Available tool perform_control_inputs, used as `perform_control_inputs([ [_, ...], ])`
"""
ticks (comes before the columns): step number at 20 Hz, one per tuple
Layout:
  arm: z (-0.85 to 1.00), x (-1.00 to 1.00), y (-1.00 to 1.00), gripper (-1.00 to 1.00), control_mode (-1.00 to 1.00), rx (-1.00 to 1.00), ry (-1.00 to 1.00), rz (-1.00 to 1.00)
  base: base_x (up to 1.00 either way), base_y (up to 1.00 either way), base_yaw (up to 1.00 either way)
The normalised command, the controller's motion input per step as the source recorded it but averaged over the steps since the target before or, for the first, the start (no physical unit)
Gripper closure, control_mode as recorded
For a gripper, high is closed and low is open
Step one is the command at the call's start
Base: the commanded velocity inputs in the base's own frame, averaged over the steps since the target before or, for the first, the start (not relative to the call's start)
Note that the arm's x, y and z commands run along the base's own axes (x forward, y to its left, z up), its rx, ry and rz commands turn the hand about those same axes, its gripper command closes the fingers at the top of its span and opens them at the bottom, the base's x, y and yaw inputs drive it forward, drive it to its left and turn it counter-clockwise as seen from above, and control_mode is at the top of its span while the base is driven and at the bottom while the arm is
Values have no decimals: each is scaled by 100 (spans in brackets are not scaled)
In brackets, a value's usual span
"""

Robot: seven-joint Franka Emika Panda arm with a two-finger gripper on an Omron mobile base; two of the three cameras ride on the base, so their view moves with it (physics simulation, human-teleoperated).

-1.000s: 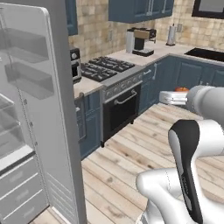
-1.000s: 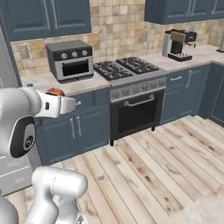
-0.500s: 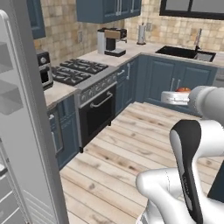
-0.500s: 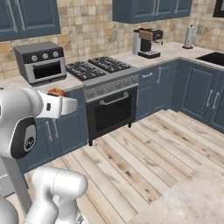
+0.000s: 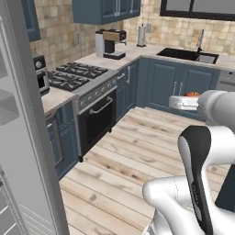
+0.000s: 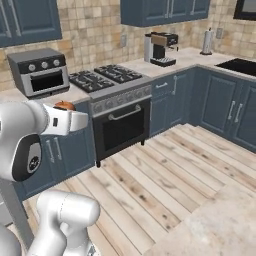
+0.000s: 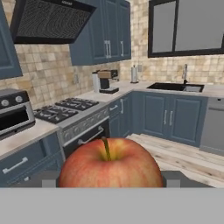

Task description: Retrieve the apple and kiwi from the fridge and place them into the bowl on the dining table.

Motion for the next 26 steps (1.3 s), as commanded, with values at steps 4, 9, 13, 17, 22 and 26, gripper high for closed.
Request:
perform_control_inputs([
  [4,0,0,0,100,100,0,0,0,-79,7,-74],
  [9,0,0,0,100,100,0,0,0,-74,12,-77],
  [13,0,0,0,100,100,0,0,0,-55,10,-81],
  [17,0,0,0,100,100,0,0,0,-7,13,-89],
  [22,0,0,0,100,100,0,0,0,34,26,-95],
  [26,0,0,0,100,100,0,0,0,61,50,-90],
])
